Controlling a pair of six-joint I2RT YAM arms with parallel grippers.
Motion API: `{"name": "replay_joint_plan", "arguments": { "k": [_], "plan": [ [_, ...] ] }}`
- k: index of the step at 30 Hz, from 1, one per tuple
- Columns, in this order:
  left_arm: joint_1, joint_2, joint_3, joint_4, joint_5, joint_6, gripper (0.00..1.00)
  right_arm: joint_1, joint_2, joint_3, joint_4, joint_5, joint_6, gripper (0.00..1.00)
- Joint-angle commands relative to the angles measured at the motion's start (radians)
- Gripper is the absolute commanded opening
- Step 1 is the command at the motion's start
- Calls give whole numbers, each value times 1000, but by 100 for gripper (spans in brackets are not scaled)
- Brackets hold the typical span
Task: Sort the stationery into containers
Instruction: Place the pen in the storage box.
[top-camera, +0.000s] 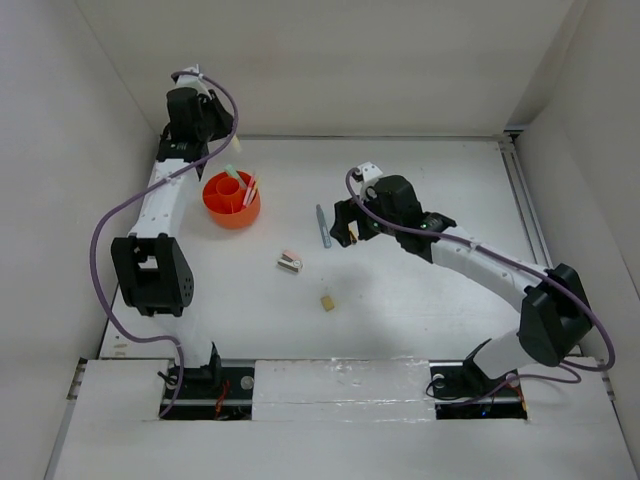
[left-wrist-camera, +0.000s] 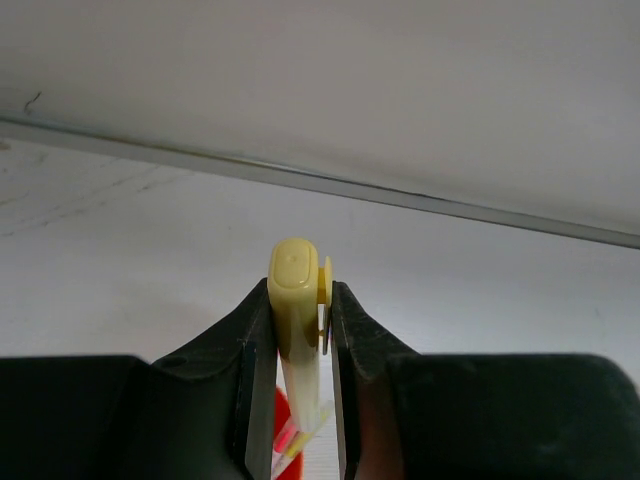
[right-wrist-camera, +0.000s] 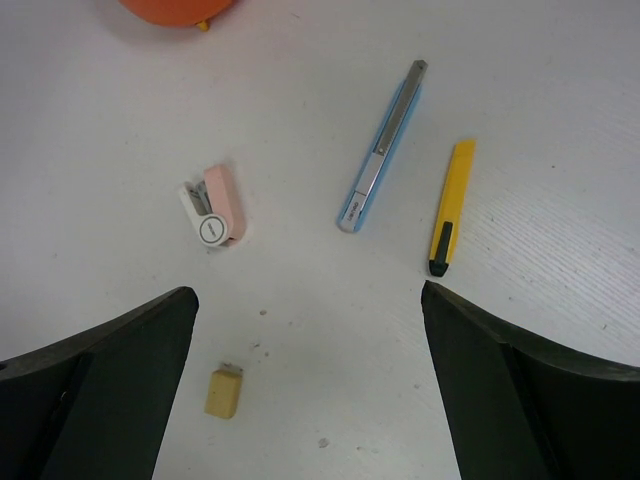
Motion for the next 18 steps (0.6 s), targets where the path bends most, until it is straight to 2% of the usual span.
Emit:
{"name": "replay_joint_plan", "arguments": {
  "k": [1, 10, 18],
  "plan": [
    [0, -12, -49, 113, -62, 22, 0, -10, -36, 3, 53, -16, -18, 100],
    [0, -23, -265, 320, -140, -14, 0, -10, -17, 3, 53, -48, -27, 100],
    [0, 5, -296, 359, -141, -39, 0, -1, 2, 3, 53, -57, -36, 100]
  ]
}}
